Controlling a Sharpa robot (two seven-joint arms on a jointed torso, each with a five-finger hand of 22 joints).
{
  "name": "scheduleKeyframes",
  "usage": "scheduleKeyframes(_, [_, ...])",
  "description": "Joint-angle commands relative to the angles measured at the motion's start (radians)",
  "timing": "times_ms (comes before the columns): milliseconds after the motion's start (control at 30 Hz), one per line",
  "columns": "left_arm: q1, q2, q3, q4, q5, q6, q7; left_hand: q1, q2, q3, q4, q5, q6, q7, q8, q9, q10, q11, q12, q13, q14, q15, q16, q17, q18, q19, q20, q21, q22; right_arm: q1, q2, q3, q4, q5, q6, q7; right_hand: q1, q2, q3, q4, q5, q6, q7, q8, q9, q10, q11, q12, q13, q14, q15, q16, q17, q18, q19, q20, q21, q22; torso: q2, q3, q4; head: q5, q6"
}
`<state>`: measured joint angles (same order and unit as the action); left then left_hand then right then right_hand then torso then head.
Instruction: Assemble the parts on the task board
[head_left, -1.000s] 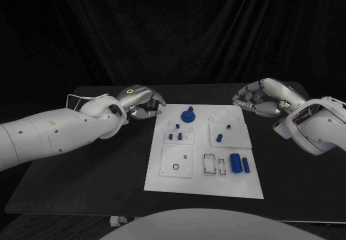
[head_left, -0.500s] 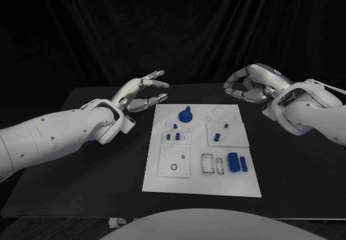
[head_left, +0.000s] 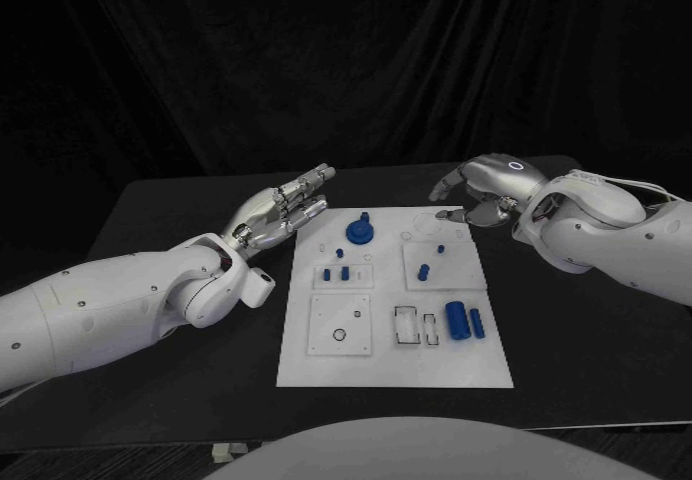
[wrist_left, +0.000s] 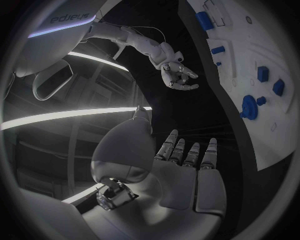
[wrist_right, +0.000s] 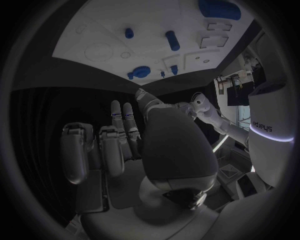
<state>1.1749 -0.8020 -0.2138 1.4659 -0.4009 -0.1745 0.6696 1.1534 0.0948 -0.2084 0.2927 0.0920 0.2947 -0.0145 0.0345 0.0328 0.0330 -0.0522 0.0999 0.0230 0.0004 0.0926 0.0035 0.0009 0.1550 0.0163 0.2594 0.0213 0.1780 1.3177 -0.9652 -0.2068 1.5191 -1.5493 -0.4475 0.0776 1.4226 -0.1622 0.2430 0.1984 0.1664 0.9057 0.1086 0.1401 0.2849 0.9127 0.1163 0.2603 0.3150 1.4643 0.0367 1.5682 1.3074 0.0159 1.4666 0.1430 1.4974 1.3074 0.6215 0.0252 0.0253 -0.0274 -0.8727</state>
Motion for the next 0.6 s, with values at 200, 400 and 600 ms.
scheduleKeyframes(200, [-0.007,-0.025,0.001,0.043,0.136,0.077,0.216,-0.047,-0.041,0.028,0.001,-0.041,-0.183,-0.091,-0.019,-0.016,-0.017,0.017,-0.005,-0.004,0.000,-0.001,-0.004,-0.001,0.022,-0.007,0.003,-0.006,-0.020,-0.042,0.002,0.001,-0.014,-0.099,0.045,-0.030,-0.028,-0.005,-0.061,0.048,-0.072,0.019,-0.009,-0.020,-0.020,-0.002,-0.003,-0.009,-0.024,0.107,-0.002,0.003,0.263,0.005,0.061,-0.002,0.007,0.236,-0.001,0.0006,0.0007,-0.007,0.000])
scheduleKeyframes(400, [-0.008,-0.051,0.001,0.068,0.149,0.070,0.214,-0.036,-0.039,0.046,0.002,-0.029,-0.295,-0.148,-0.034,-0.033,-0.025,0.004,-0.007,-0.005,0.000,-0.011,-0.004,-0.001,0.024,-0.006,-0.015,-0.006,-0.034,-0.059,0.002,0.001,-0.022,-0.102,0.041,-0.021,-0.029,-0.004,-0.071,0.060,-0.080,0.022,-0.005,-0.024,-0.025,0.002,-0.002,-0.009,-0.029,0.107,0.000,0.003,0.263,0.004,0.062,0.000,0.008,0.237,-0.002,-0.0009,-0.0016,0.004,0.000])
scheduleKeyframes(600, [-0.008,-0.072,0.001,0.081,0.152,0.067,0.197,-0.038,-0.041,0.046,0.002,-0.031,-0.295,-0.178,-0.034,-0.033,-0.032,0.013,-0.030,-0.010,0.000,-0.003,-0.004,-0.001,0.023,-0.006,-0.015,-0.006,-0.042,-0.070,0.004,0.000,-0.028,-0.102,0.036,-0.012,-0.035,-0.012,-0.093,0.087,-0.105,0.024,0.001,-0.032,-0.033,0.007,-0.002,-0.010,-0.039,0.107,0.001,0.003,0.263,0.004,0.062,0.001,0.008,0.237,-0.002,-0.0018,-0.0011,0.006,0.000])
